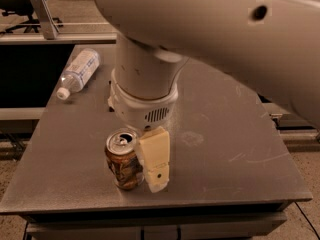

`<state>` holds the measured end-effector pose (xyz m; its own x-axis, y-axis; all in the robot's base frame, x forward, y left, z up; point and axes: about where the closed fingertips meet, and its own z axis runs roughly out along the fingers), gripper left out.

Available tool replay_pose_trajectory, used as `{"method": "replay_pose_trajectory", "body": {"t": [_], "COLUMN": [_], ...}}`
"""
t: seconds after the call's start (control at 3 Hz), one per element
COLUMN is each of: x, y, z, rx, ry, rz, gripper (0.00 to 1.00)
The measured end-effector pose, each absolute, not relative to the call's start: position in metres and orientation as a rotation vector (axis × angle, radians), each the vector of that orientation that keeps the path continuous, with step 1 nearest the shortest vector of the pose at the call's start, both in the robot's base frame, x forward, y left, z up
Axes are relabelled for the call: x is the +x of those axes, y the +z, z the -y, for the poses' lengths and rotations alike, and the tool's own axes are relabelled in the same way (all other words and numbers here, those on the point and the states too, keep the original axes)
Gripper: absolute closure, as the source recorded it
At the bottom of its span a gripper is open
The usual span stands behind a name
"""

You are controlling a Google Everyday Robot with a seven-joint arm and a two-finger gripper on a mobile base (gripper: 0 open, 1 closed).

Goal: Pick orange can

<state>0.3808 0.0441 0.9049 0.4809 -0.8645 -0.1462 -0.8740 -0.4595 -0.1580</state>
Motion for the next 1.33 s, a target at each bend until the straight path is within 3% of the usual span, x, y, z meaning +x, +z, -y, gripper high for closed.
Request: {"method": "replay_pose_trajectory", "body": {"t": [0.33,0.67,1.33], "x": [0.364,0.361,0.353], "y": [0.906,0.913,0.931], "z": [-0.055,-0.058,-0.065], "rx": [-2.561,-2.555,-2.536], "ry": [0.020,0.000,-0.047], "rz": [-1.431,-1.415,-1.380], "gripper": [0.00,0.17,0.63]}}
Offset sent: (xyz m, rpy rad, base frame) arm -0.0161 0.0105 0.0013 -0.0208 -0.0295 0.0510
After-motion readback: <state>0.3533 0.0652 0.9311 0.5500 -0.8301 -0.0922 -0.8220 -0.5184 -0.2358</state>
